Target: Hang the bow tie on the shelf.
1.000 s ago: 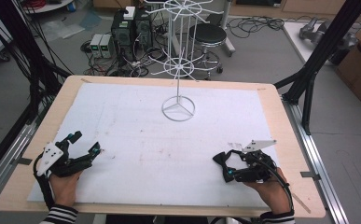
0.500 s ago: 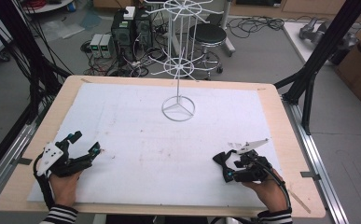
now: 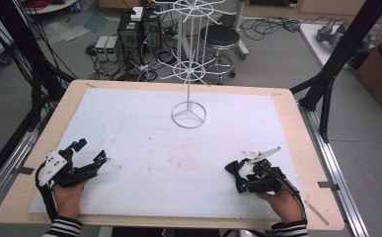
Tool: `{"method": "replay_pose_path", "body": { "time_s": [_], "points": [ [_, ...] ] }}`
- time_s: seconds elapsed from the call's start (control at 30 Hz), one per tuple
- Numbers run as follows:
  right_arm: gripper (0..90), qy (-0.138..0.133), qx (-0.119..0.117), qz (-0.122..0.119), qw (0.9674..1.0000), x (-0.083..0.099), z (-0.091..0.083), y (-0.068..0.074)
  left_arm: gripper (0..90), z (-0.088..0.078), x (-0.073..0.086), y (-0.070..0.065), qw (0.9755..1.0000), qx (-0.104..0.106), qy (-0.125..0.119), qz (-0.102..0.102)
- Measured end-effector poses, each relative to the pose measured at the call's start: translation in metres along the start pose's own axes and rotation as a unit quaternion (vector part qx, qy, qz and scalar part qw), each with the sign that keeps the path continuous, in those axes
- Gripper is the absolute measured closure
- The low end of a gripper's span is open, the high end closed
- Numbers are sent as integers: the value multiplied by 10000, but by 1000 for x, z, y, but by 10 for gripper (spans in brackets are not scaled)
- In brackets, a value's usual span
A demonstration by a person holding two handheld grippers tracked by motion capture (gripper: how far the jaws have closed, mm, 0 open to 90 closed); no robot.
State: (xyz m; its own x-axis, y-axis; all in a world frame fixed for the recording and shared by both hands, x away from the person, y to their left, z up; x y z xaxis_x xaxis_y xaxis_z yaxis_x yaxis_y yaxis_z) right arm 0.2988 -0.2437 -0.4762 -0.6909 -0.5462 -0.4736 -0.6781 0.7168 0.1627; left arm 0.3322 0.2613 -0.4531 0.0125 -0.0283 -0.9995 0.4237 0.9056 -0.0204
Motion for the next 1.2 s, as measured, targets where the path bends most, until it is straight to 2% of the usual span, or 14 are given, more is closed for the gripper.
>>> {"method": "replay_pose_path", "body": {
  "time_s": [0.13, 0.23, 0.37, 0.53, 1.0, 1.07, 1.17, 1.2],
  "points": [
    [677, 35, -57, 22, 10000, 1, 1, 1, 169, 0, 0, 0, 10000, -1, 2, 3],
    [763, 112, -44, 19, 9999, 2, 0, 1, 170, 0, 0, 0, 10000, -1, 0, 1],
    [800, 135, -33, -119, 9998, 2, 1, 2, 170, 0, 0, 0, 10000, -5, 6, 12],
    [809, 115, 6, -159, 9998, 1, 1, 3, 170, 0, 0, 0, 10000, -1, 3, 4],
    [819, -438, -37, -281, 9986, -5, -3, 6, 170, 0, 0, 0, 10000, -5, 9, 7],
    [820, -646, 29, -409, 9971, -9, -6, 6, 170, 0, 0, 0, 10000, -4, 8, 5],
    [820, -761, 48, -438, 9961, -12, -8, 7, 170, 0, 0, 0, 10000, -3, 9, 7],
    [820, -934, 92, -453, 9946, -15, -11, 7, 170, 0, 0, 0, 10000, -5, 10, 7]
  ]
}}
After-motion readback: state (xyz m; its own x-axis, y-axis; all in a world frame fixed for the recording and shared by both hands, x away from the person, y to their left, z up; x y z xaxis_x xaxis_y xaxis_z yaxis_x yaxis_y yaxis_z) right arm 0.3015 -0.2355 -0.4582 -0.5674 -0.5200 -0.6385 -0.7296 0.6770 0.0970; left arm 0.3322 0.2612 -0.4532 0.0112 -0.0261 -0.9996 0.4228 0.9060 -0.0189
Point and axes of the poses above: each handheld gripper's, and its own axes: z roughly forward along the jaws, x roughly out of its underside, y roughly to its left, the point moved 7 cm from there along z, roughly forward along the jaws, and after that the axes turned 4 degrees about -x, right-handed, at the moved point
